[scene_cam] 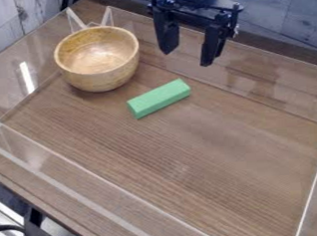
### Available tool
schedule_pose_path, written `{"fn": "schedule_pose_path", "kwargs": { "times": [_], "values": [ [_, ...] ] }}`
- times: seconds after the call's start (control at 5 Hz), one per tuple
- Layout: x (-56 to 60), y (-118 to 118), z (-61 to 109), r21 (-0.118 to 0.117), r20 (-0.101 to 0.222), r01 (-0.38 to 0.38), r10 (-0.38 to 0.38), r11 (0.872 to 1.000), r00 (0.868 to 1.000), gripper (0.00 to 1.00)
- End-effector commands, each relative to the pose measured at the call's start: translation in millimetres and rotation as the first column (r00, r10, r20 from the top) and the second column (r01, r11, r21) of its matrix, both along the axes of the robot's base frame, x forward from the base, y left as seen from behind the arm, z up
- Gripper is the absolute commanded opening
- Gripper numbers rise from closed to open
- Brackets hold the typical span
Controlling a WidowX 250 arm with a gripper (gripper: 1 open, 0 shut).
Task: Put green stick into wooden bowl
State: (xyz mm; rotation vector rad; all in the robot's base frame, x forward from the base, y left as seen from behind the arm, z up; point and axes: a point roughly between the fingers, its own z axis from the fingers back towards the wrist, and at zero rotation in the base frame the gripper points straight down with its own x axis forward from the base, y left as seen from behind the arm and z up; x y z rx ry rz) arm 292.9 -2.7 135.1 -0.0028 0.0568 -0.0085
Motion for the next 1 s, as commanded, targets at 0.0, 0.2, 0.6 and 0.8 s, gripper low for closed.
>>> {"fn": "schedule_pose_path", "kwargs": {
  "times": [0.0, 0.2, 0.6, 0.8],
  "values": [
    [-6.3, 15.0, -16.8, -0.002, -0.01, 0.031, -0.031, 1.0, 0.999, 1.0],
    [-12.0, 18.4, -36.2, 0.002, -0.01, 0.174, -0.174, 0.985, 0.985, 1.0],
    [-7.5, 20.9, -71.9, 0.017, 0.048, 0.372, -0.373, 0.928, 0.927, 1.0],
    [-4.1, 24.6, -89.2, 0.038, 0.081, 0.406, -0.408, 0.913, 0.909, 0.0]
  ]
}}
